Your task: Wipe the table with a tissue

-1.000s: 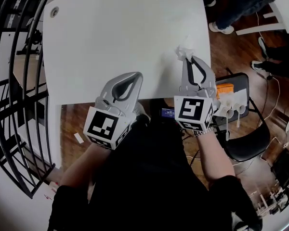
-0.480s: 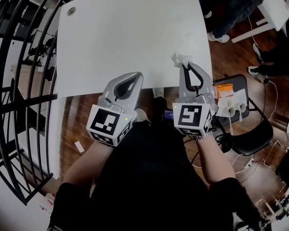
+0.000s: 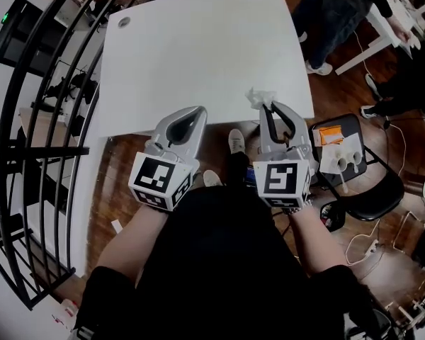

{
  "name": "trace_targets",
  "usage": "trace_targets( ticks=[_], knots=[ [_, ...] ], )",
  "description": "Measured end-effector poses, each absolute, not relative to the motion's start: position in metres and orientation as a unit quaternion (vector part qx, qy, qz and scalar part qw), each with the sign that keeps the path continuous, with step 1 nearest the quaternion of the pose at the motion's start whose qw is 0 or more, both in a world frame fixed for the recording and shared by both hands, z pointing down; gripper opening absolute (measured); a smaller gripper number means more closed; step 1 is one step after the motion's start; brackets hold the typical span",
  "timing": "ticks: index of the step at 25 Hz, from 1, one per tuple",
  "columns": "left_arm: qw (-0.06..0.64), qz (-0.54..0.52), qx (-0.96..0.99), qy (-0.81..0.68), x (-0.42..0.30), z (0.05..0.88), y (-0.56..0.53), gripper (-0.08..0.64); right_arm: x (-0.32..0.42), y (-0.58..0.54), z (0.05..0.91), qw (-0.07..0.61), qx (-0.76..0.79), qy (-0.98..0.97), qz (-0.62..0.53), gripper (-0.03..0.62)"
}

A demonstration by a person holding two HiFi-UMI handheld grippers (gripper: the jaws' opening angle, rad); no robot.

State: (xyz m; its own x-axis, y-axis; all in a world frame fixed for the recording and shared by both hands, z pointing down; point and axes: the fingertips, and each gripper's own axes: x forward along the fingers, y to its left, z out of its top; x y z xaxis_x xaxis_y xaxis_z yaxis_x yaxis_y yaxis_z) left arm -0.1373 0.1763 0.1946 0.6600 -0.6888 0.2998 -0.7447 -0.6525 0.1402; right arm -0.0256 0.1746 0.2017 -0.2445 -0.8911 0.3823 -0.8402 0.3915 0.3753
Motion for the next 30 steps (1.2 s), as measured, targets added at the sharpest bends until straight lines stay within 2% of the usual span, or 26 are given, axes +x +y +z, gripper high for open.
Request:
trace_targets(
  ticks=[17, 30],
  knots=[
    [0.114, 0.088, 0.898, -0.416, -0.174, 0.169, 0.191, 0.017, -0.067, 0.196, 0.163, 0.241, 0.535, -0.809, -0.044, 0.029],
    [0.107, 0.090, 0.900, -0.414, -0.168, 0.163, 0.189, 0.017, -0.068, 0.197, 0.160, 0.224, 0.529, -0.818, -0.035, 0.029]
  ],
)
